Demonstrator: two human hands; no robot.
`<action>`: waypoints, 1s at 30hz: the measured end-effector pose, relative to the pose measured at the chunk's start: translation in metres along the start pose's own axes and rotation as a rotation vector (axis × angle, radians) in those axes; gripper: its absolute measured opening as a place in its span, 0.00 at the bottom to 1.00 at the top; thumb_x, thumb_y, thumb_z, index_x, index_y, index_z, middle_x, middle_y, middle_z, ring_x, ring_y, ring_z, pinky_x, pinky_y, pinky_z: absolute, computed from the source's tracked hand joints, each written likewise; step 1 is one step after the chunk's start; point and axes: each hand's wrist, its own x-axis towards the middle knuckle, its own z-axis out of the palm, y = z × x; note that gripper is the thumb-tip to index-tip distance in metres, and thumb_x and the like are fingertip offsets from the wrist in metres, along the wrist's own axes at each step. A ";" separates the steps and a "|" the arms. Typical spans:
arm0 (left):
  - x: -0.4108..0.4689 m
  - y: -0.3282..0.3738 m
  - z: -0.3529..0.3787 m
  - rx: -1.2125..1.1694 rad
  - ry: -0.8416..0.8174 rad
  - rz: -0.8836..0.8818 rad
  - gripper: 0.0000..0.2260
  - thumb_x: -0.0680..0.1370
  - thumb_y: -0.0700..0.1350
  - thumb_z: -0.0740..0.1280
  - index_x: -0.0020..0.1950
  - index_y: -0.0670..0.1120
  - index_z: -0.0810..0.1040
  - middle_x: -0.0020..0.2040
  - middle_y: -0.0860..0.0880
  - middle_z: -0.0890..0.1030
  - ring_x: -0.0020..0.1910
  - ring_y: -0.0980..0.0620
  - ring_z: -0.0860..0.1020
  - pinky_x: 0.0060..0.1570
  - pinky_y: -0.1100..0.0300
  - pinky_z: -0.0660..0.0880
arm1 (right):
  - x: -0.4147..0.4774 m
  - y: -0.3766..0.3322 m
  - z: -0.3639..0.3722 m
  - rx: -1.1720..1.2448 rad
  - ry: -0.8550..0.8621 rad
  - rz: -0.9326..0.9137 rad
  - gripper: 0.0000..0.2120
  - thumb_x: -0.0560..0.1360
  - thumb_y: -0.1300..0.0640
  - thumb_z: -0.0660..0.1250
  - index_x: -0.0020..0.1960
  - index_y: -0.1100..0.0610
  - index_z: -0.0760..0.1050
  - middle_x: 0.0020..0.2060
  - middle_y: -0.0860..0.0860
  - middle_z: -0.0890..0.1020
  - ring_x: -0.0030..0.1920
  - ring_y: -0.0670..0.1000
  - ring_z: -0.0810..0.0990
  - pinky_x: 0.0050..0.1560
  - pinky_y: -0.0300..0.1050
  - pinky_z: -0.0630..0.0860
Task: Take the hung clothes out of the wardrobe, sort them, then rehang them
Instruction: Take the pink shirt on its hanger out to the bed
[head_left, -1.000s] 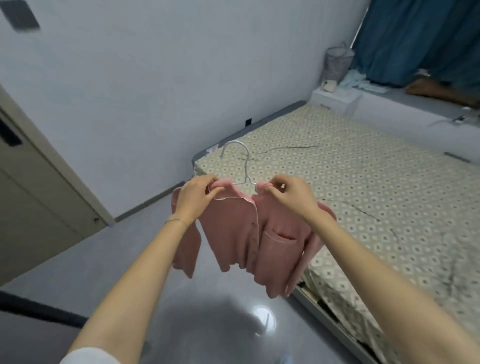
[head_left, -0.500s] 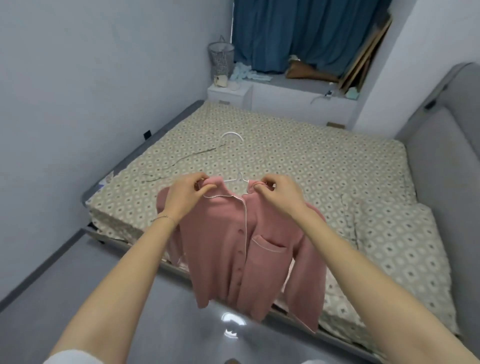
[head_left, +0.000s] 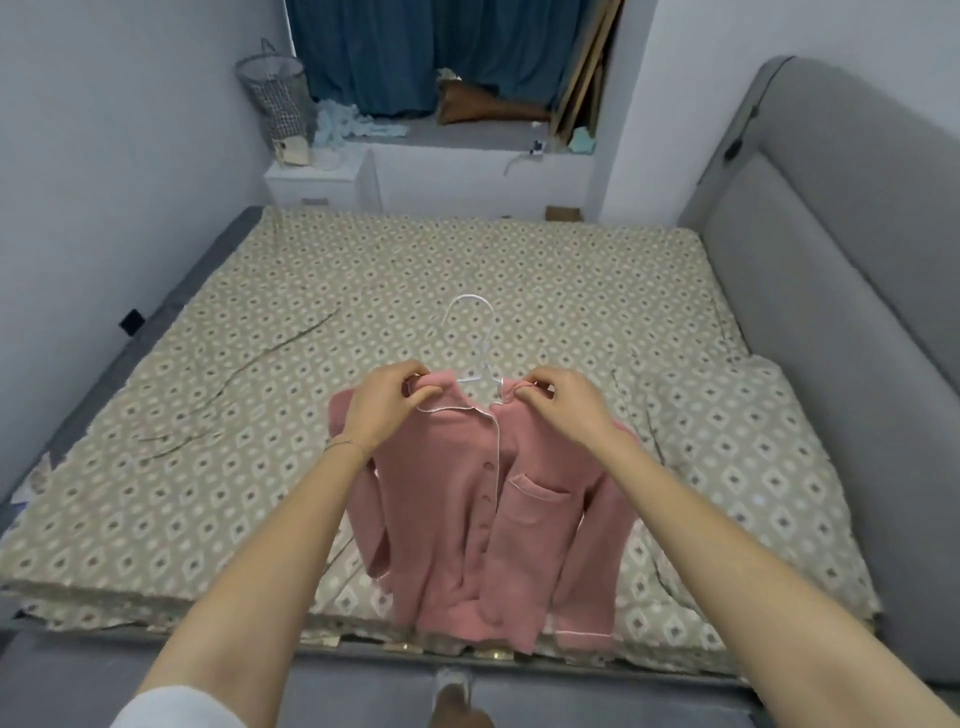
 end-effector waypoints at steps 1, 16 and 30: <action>0.018 -0.008 0.006 -0.004 -0.029 -0.001 0.07 0.75 0.53 0.73 0.45 0.51 0.80 0.36 0.54 0.79 0.37 0.52 0.76 0.38 0.56 0.70 | 0.014 0.005 0.004 -0.001 -0.001 0.015 0.09 0.75 0.46 0.67 0.45 0.50 0.81 0.39 0.46 0.82 0.44 0.49 0.78 0.42 0.47 0.71; 0.188 -0.132 0.120 -0.131 -0.299 -0.106 0.07 0.75 0.48 0.73 0.49 0.48 0.79 0.40 0.49 0.82 0.41 0.46 0.78 0.47 0.49 0.75 | 0.190 0.080 0.105 -0.025 -0.114 0.286 0.08 0.76 0.53 0.66 0.52 0.55 0.78 0.45 0.53 0.83 0.49 0.55 0.79 0.46 0.49 0.73; 0.284 -0.279 0.301 -0.128 -0.331 -0.126 0.11 0.78 0.41 0.68 0.60 0.43 0.79 0.44 0.46 0.82 0.44 0.45 0.78 0.47 0.51 0.74 | 0.320 0.228 0.263 -0.150 -0.183 0.384 0.08 0.78 0.55 0.62 0.53 0.55 0.78 0.44 0.53 0.81 0.48 0.55 0.78 0.49 0.51 0.74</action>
